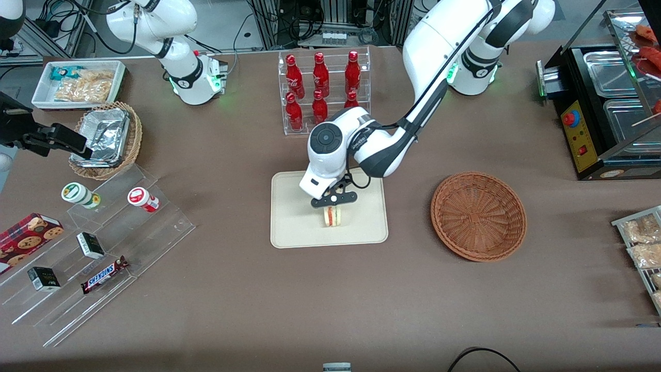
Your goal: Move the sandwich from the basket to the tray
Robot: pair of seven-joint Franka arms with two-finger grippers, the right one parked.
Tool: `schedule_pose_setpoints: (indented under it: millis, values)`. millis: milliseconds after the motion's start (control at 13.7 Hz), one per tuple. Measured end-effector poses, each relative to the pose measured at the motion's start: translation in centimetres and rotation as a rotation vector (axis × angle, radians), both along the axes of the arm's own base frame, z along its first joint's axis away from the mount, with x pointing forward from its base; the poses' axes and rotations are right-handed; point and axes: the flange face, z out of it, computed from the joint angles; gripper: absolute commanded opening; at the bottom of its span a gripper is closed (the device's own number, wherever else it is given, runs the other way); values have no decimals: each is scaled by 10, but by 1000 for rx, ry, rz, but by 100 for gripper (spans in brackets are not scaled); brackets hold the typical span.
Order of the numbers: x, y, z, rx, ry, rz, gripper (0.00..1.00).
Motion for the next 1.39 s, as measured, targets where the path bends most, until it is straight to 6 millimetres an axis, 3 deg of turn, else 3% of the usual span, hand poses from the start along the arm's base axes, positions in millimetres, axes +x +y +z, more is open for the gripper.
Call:
schedule_pose_setpoints:
  millis: [220,293,366,439,585,732,878,1024,1244,1390]
  values:
    - [2,-1,-14,-3,4,3,20]
    - [2,-1,-19,-1,8,4,41]
    - [3,-1,-22,0,11,4,81]
    - [3,-1,-23,1,11,4,99]
    - [5,-2,-20,-3,6,5,99]
    - [9,-2,-3,-8,-6,9,100]
    - [15,4,41,3,-21,26,100]
    - [23,27,112,23,-49,87,100]
    - [35,106,221,47,-48,213,99]
    - [37,169,266,53,-63,278,100]
